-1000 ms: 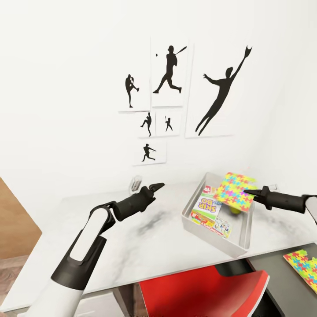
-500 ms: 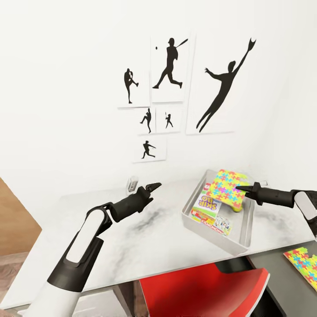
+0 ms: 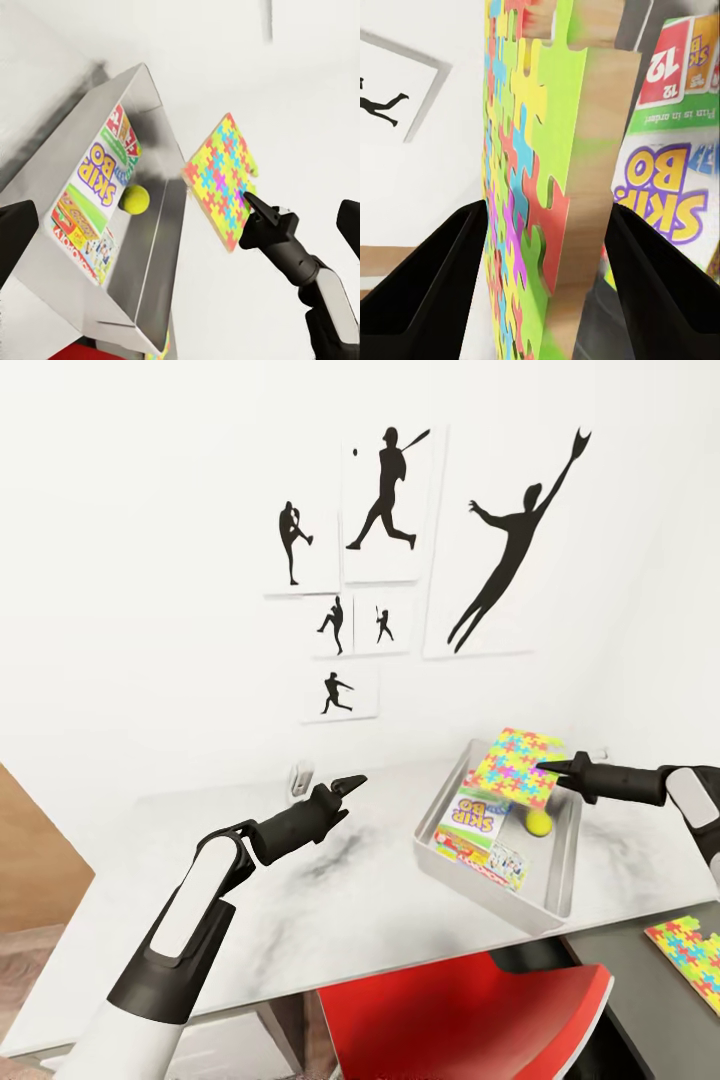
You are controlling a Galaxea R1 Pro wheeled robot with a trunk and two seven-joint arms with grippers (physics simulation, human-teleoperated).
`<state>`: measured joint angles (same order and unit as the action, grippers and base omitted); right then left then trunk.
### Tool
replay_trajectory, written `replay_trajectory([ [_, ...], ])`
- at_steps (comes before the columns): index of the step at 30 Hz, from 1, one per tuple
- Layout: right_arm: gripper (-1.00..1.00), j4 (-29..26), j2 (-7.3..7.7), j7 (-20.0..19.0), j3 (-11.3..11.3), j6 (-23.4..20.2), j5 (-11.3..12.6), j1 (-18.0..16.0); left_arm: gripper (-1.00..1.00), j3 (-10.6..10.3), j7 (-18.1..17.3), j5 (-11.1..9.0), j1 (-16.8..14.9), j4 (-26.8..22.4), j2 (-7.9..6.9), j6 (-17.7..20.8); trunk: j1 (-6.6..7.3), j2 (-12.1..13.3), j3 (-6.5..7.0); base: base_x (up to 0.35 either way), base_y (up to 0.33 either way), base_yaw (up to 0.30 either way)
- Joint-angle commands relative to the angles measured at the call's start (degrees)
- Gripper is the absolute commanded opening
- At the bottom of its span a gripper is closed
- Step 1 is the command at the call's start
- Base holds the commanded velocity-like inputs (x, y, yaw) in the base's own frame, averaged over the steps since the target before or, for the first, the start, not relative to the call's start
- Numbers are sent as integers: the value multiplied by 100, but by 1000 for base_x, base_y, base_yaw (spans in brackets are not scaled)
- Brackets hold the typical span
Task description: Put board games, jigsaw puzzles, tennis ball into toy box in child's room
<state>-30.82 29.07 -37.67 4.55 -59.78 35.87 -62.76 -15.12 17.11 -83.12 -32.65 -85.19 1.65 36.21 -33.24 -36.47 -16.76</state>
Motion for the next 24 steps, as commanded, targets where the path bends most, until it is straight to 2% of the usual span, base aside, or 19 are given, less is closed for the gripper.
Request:
replay_trajectory([
  [1,-100,75,-3,-10,21,-22,-55,-83,100,2,55,-64,-5,-7,2,9,-1,-8,-19,0,0,0],
  [5,-100,258,5,77,17,-22,-61,-285,100,-2,57,-66,-6,-7,2,9,-1,-8,-56,0,0,0],
  [11,-100,250,47,112,5,-22,-68,-335,100,-4,44,-63,0,-70,4,-15,-1,-8,-91,0,0,0],
  [24,-100,-184,119,108,-1,-22,-66,-115,100,-22,22,-59,4,-140,20,-41,-1,-8,-117,0,0,-2],
])
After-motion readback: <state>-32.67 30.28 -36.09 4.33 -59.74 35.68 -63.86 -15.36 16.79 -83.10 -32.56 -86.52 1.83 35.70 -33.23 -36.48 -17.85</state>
